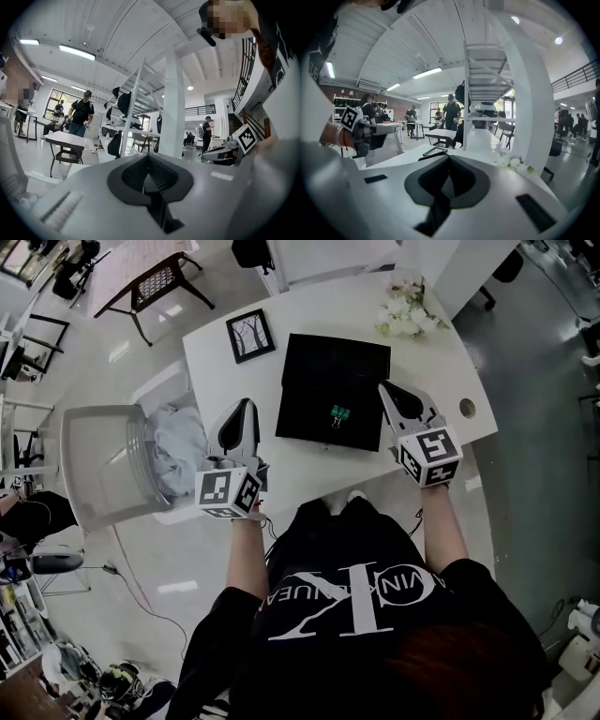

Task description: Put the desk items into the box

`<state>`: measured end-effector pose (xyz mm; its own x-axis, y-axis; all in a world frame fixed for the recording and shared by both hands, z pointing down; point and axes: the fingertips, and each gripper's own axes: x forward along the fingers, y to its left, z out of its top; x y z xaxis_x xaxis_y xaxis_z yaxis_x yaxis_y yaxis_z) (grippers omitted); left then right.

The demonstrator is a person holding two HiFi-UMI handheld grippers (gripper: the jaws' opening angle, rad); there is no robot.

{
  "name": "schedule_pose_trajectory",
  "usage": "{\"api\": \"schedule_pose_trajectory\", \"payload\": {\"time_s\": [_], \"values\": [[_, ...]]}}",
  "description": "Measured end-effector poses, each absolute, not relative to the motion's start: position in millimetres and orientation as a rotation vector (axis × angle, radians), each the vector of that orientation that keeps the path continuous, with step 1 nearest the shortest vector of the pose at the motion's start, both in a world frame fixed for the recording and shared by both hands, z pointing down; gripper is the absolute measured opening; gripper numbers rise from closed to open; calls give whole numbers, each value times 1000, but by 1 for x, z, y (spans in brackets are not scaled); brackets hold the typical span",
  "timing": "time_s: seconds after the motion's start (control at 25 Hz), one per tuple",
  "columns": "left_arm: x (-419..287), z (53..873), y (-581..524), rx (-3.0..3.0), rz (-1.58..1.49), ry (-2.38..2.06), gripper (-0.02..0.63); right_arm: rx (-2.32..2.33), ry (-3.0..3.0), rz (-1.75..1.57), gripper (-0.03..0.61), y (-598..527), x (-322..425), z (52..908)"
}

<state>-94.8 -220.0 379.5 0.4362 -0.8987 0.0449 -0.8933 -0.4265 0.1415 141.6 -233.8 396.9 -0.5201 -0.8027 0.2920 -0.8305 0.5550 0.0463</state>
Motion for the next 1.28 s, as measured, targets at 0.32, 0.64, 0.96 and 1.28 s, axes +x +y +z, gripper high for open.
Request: {"api": "schedule_pose_trajectory", "payload": {"time_s": [0.32, 0.64, 0.96, 1.28], "values": [[-88, 371, -228, 2553, -82, -1593, 9, 1382, -2535, 132, 15, -239, 146, 387], [-78, 362, -234, 2595, -86, -1575, 9, 1396, -2547, 103, 15, -242, 148, 380], [-80, 354, -238, 2605, -98, -1600, 9, 1407, -2555, 87, 15, -243, 152, 374], [-75, 350, -239, 2622, -106, -1601, 9, 1394, -2566, 68, 15, -242, 149, 371]]}}
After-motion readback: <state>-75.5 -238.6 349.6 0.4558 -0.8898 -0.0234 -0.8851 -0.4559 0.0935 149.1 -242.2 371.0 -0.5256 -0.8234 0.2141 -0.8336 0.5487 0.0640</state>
